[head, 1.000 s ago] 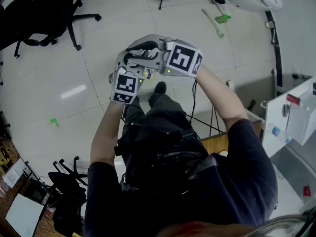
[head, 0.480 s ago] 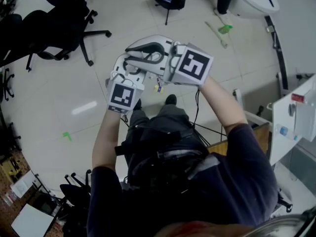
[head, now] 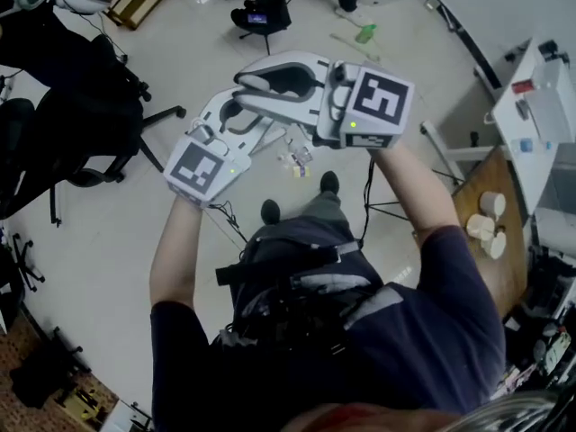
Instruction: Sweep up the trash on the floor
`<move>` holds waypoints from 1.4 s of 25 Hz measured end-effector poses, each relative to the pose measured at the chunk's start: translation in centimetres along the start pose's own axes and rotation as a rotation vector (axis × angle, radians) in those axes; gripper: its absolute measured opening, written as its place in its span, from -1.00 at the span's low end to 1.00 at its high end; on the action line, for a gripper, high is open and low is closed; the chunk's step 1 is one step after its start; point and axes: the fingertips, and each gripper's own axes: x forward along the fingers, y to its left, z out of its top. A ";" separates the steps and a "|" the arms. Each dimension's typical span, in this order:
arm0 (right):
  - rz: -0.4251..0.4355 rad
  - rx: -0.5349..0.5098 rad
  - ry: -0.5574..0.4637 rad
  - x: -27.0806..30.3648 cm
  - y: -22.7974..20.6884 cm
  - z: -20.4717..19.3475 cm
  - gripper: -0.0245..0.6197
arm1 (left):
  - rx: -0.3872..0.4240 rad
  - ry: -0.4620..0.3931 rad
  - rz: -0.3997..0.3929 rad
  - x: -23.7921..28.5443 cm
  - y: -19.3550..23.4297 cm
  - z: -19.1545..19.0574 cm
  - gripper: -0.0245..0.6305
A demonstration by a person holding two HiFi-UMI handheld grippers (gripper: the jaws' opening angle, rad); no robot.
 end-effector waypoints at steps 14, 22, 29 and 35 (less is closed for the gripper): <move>-0.213 0.114 0.015 -4.5 6.7 -1.2 -0.63 | -0.033 -0.002 -0.288 -1.2 -9.5 -0.2 -0.65; -0.206 0.141 -0.025 -10.7 11.4 -3.5 -0.63 | -0.038 0.069 -0.297 1.2 -17.6 -2.0 -0.66; -0.157 0.191 -0.017 -17.2 15.1 -7.9 -0.62 | -0.063 0.137 -0.273 5.1 -24.8 -5.6 -0.66; -0.151 0.252 0.053 -20.2 14.4 -13.6 -0.61 | -0.113 0.167 -0.304 8.7 -26.8 -10.5 -0.66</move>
